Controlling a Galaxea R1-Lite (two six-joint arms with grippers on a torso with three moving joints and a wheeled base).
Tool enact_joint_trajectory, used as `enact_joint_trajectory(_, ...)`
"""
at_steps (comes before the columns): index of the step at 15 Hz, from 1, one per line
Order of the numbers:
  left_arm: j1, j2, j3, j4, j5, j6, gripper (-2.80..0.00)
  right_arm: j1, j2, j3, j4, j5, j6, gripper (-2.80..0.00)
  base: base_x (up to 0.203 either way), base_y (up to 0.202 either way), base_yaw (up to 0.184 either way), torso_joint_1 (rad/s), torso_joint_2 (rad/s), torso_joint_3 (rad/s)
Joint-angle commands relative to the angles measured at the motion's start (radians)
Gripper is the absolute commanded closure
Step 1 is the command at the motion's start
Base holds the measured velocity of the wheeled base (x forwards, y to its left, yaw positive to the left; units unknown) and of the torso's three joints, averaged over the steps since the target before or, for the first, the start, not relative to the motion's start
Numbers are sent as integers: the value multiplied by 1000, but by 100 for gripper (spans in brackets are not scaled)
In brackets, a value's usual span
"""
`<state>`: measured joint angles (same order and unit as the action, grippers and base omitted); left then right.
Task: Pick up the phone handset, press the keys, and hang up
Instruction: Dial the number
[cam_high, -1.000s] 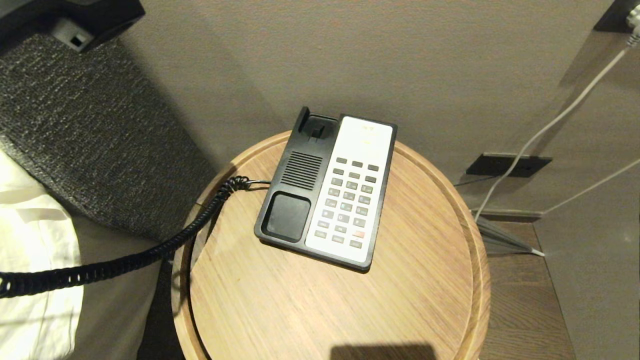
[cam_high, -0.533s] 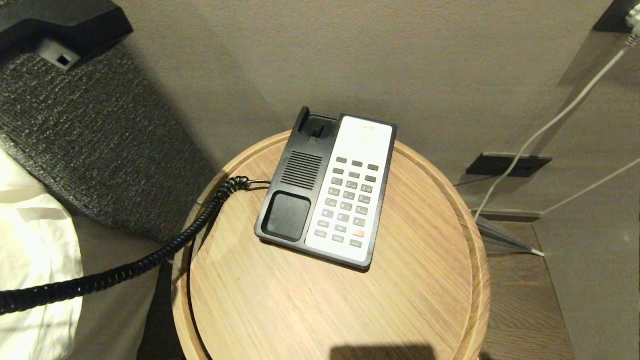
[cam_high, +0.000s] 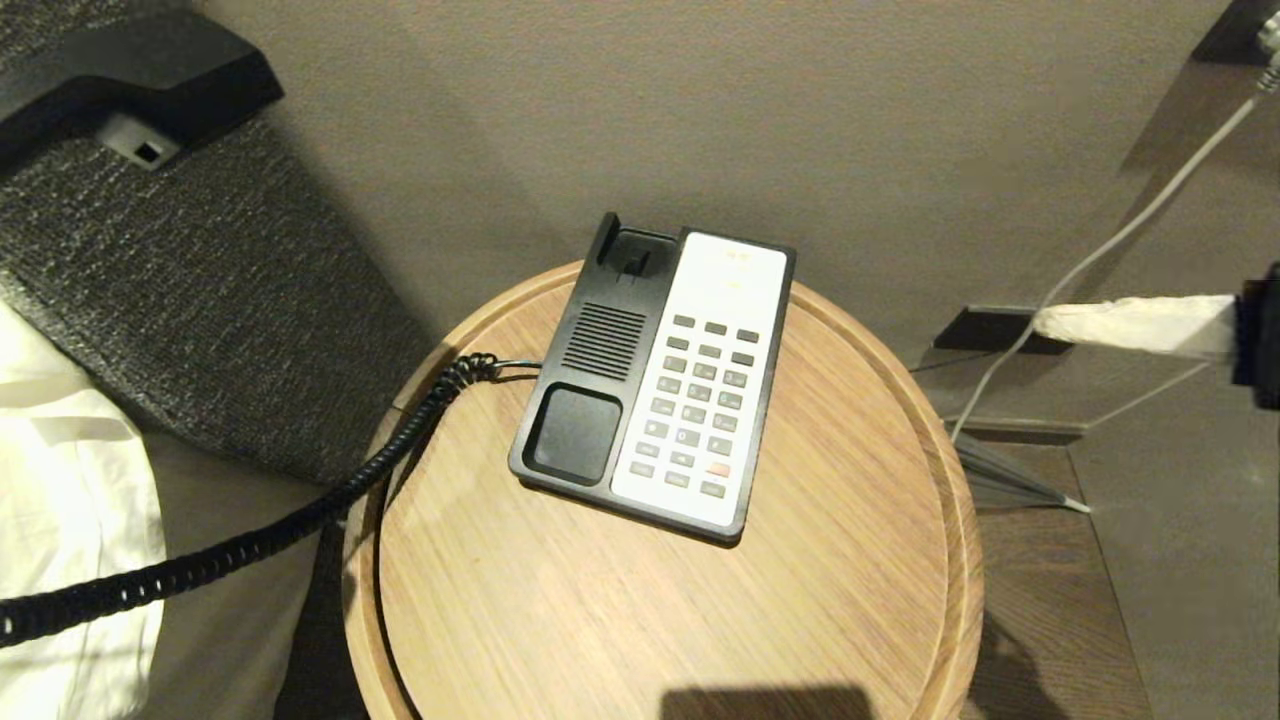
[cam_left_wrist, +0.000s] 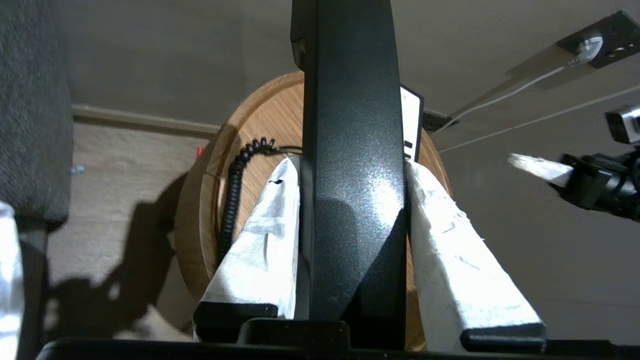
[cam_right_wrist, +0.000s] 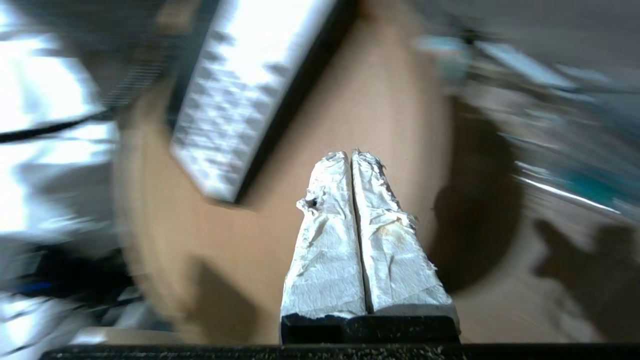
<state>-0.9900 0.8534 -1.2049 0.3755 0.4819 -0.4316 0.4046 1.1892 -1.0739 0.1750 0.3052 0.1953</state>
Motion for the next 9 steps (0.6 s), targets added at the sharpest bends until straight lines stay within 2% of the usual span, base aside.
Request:
enact_joint_trajectory(1,1,-1,10,3,3,-32,0,214,115,-58,-34,-83,87,0,0,0,0,0,0,0)
enact_joint_trajectory(2,0,-5,13,3,3,-33,0,269,125,-73,-47,-127,117,0,0,0,0,0,0,0)
enact_joint_trajectory(5,-1,-19,27,4,3,-33,0,359,156,-112,-57,-156,217,0,0,0,0,0,0,0)
enact_joint_trajectory(7,1,-29,40,5,4,-33,0,369,184,-111,-60,-179,209,0,0,0,0,0,0,0)
enact_joint_trajectory(9,1,-28,47,3,4,-33,0,387,232,-105,-89,-267,205,0,0,0,0,0,0,0)
